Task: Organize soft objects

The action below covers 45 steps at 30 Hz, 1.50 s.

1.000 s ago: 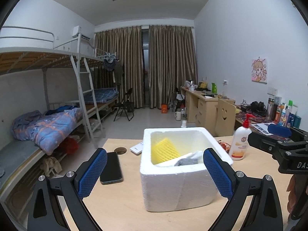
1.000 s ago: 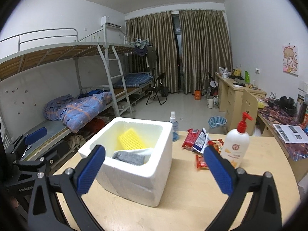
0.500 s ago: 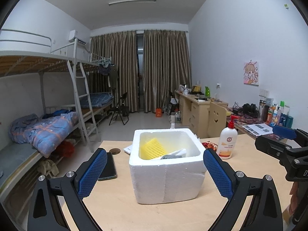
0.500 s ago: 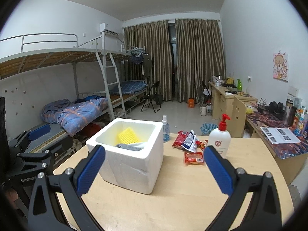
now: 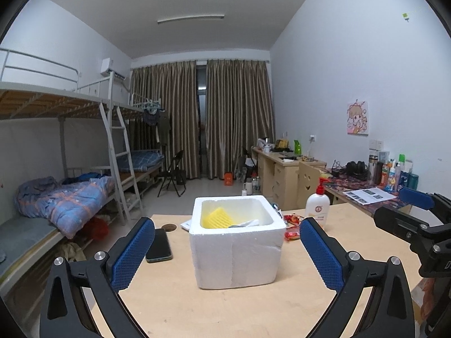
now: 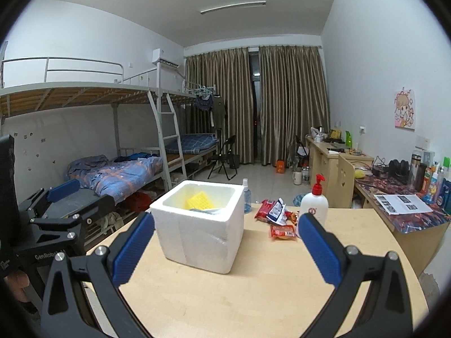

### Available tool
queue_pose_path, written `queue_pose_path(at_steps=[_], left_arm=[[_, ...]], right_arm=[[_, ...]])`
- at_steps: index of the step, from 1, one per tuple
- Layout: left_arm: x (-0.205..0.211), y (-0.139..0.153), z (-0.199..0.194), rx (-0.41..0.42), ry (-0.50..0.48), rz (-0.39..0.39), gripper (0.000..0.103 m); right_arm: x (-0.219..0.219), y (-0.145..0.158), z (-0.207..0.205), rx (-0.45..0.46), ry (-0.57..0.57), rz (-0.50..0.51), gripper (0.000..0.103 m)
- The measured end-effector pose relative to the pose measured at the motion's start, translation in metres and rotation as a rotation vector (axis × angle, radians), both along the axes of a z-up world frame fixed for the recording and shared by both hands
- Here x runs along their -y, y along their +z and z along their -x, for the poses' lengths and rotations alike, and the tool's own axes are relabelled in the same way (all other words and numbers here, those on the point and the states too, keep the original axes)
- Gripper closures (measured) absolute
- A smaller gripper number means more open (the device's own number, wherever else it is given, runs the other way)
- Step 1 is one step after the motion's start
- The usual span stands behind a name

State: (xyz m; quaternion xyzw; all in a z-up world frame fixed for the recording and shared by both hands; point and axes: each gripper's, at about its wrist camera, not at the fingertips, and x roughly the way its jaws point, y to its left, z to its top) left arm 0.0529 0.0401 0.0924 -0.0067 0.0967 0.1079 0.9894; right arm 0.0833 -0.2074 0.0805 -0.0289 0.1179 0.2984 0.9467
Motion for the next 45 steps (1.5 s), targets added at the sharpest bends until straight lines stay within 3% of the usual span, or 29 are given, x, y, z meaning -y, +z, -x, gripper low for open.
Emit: queue_pose_path(at_steps=[15,23,45], left_arm=[[0.017,-0.004,0.061,0.062,-0.012,-0.021,0.000],[0.015,-0.015,0.077,0.091,-0.017,-0.025,0.000],[0.017,-0.066,0.067,0.106,-0.013,0.008,0.000]], right_arm=[[0.013,-0.010,0.058,0.064,-0.003,-0.011,0.000],[0.012,-0.017,0.063,0.060,-0.012,-0.018,0.000],[0.015,-0.062,0.061,0.068,0.036,-0.027,0.000]])
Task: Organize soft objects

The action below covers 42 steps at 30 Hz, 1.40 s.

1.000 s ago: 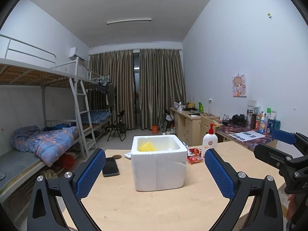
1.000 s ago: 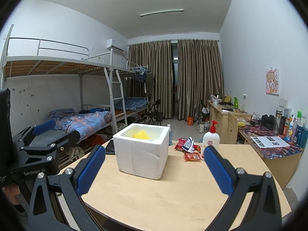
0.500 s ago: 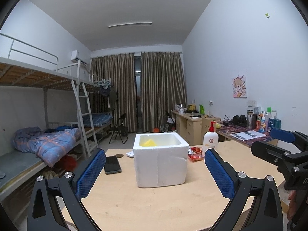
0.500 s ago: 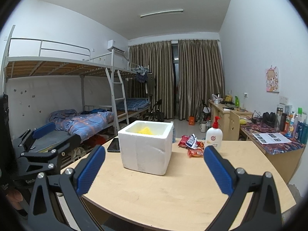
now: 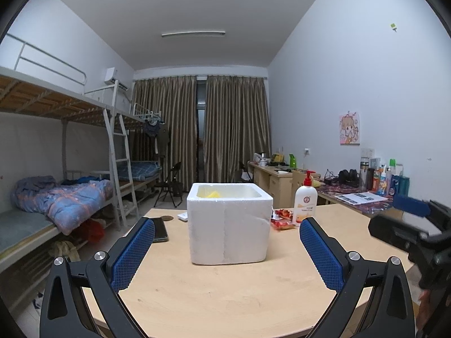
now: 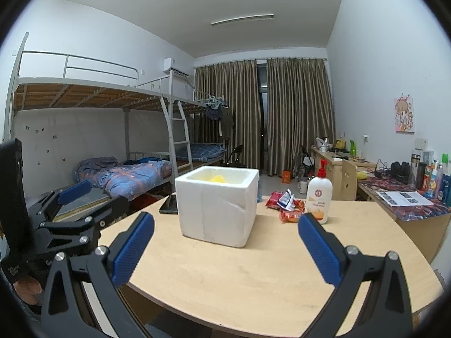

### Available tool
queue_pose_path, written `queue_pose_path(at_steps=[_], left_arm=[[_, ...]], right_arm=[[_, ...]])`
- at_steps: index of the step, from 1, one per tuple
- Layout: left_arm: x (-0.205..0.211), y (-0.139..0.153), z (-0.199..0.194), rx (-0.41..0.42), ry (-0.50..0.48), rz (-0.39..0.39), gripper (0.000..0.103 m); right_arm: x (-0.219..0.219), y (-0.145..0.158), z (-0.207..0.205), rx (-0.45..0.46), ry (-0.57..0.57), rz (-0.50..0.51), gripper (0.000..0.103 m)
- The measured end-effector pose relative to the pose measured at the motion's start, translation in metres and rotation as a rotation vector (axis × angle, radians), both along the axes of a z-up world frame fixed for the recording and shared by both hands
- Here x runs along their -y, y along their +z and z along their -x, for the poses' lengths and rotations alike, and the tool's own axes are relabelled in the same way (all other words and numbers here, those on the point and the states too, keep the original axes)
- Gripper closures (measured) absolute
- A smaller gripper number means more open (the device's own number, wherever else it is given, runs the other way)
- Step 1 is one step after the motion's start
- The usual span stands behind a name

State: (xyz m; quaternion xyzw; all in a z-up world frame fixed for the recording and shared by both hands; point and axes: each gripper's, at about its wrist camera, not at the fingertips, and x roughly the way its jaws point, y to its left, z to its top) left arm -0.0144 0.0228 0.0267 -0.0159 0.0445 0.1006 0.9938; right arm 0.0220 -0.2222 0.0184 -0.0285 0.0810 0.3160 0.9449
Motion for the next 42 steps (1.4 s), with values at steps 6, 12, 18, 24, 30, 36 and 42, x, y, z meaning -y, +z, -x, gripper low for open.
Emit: queue_pose_path(at_steps=[6,12,18,24,30,36,42], left_arm=[[0.000,-0.012,-0.002,-0.001,-0.029,0.034,0.000],[0.003,-0.020,-0.009,-0.014,-0.003,0.015,0.000],[0.000,-0.030,-0.012,-0.026,-0.018,0.033,0.000],[-0.003,-0.036,-0.012,-0.030,-0.017,0.043,0.000],[-0.001,-0.042,-0.008,-0.033,-0.021,0.047,0.000],[0.001,-0.045,-0.009,-0.046,-0.022,0.024,0.000],[-0.003,-0.048,-0.012,-0.056,-0.015,0.042,0.000]], right_arm=[[0.005,-0.010,-0.001,-0.019,-0.007,-0.026,0.000],[0.008,-0.017,-0.004,-0.037,0.001,-0.032,0.000],[0.007,-0.025,-0.004,-0.051,-0.002,-0.036,0.000],[0.005,-0.032,0.003,-0.047,-0.011,-0.041,0.000],[0.001,-0.040,0.009,-0.042,-0.033,-0.020,0.000],[0.002,-0.044,0.003,-0.070,-0.032,-0.016,0.000],[0.003,-0.043,0.002,-0.064,-0.035,-0.012,0.000]])
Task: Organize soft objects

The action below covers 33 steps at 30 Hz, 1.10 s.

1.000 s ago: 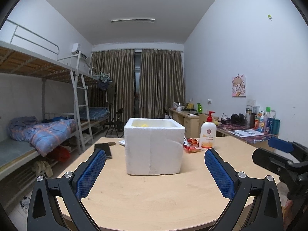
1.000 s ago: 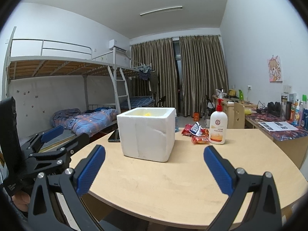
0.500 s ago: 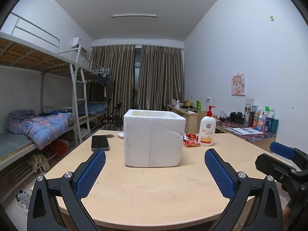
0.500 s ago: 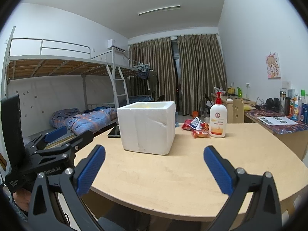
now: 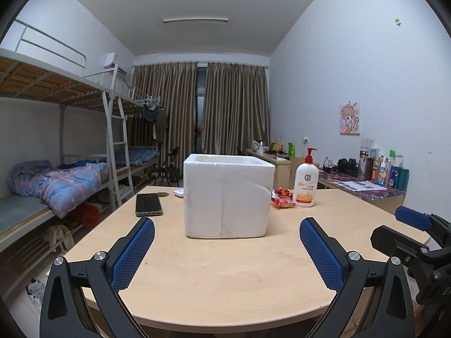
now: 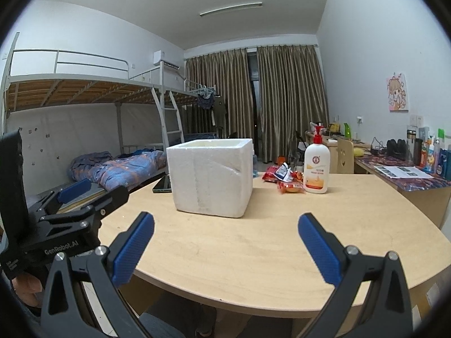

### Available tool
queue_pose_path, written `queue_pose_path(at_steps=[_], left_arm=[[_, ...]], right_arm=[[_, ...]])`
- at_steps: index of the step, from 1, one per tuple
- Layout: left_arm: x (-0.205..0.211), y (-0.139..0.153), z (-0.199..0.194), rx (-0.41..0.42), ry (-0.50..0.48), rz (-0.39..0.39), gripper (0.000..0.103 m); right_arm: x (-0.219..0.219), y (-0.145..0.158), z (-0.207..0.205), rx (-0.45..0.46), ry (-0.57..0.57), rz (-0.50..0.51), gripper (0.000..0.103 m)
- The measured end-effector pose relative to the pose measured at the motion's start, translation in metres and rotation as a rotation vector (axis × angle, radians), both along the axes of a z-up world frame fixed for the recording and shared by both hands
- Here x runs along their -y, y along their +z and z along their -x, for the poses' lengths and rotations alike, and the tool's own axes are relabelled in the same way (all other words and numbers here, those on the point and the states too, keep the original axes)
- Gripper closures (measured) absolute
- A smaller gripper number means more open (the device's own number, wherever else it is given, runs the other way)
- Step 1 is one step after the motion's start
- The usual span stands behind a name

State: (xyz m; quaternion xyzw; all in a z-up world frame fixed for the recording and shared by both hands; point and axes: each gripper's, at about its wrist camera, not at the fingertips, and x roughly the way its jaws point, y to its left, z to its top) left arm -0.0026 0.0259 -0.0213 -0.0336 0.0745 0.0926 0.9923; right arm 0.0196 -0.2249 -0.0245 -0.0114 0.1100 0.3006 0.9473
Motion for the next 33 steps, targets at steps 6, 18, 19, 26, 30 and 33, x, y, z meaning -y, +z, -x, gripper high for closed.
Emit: queue_pose_path(at_steps=[6,18,19,26,30,33], left_arm=[[0.0029,0.0015,0.0007,0.003,-0.003,-0.011,0.000],[0.0063,0.0022,0.0019,0.005,-0.004,-0.018,0.000],[0.0068,0.0021,0.0017,0.004,-0.007,-0.020,0.000],[0.0072,0.0014,0.0035,0.007,-0.007,-0.021,0.000],[0.0078,0.0019,0.0031,0.004,-0.009,-0.025,0.000],[0.0079,0.0021,0.0033,0.004,-0.010,-0.027,0.000]], right_arm=[[0.0022,-0.0012,-0.0027,-0.006,-0.016,-0.001,0.000],[0.0018,-0.0013,-0.0020,-0.008,-0.019,0.006,0.000],[0.0021,-0.0017,-0.0017,-0.009,-0.019,0.006,0.000],[0.0015,-0.0017,-0.0025,-0.012,-0.024,0.008,0.000],[0.0017,-0.0018,-0.0031,-0.012,-0.025,0.008,0.000],[0.0029,-0.0019,-0.0024,-0.009,-0.025,0.007,0.000]])
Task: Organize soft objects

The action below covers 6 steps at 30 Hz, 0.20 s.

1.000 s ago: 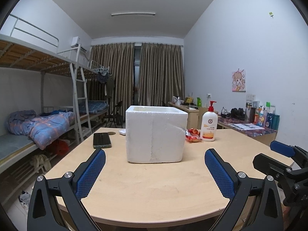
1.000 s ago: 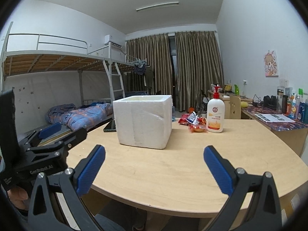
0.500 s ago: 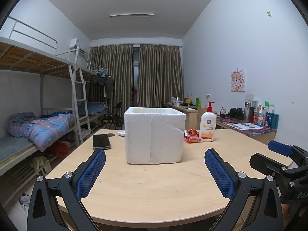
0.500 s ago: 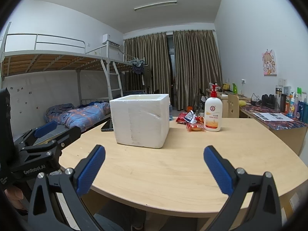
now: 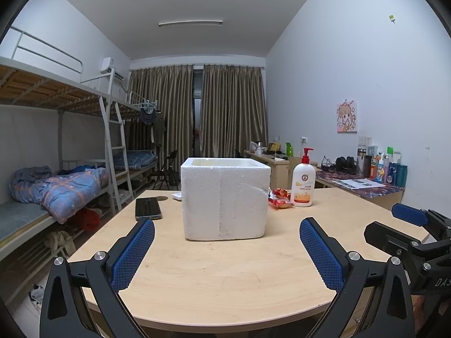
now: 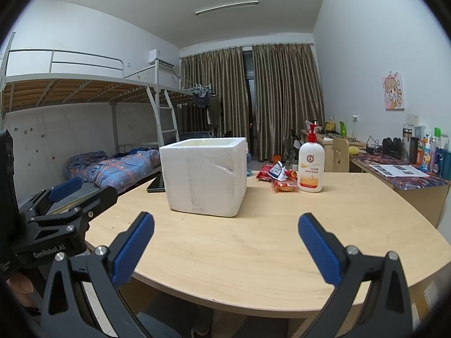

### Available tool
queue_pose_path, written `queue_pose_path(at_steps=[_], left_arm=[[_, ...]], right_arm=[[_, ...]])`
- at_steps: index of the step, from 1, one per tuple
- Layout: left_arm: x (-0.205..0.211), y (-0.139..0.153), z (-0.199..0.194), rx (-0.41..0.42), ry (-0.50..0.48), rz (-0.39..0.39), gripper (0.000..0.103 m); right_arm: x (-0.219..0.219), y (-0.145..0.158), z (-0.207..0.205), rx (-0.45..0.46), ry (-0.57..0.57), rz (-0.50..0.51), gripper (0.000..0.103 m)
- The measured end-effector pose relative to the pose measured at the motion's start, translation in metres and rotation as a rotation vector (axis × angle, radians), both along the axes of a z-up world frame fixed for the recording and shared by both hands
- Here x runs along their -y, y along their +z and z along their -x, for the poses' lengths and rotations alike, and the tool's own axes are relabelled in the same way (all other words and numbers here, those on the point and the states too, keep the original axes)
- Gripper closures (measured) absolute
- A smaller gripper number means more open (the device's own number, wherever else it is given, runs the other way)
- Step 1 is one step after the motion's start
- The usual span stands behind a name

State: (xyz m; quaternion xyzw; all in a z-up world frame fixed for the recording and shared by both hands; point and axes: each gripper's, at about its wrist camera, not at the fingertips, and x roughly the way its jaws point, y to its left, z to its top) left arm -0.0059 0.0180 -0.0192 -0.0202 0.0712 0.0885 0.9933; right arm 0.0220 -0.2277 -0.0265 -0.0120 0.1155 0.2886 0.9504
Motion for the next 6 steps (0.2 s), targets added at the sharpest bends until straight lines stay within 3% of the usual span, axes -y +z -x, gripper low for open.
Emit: queue_pose_path(at_steps=[6], left_arm=[[0.0000,-0.0001,0.0027,0.004,-0.005,-0.001,0.000]], right_arm=[[0.0027,-0.0010,-0.0014,-0.008,-0.004,-0.004,0.000]])
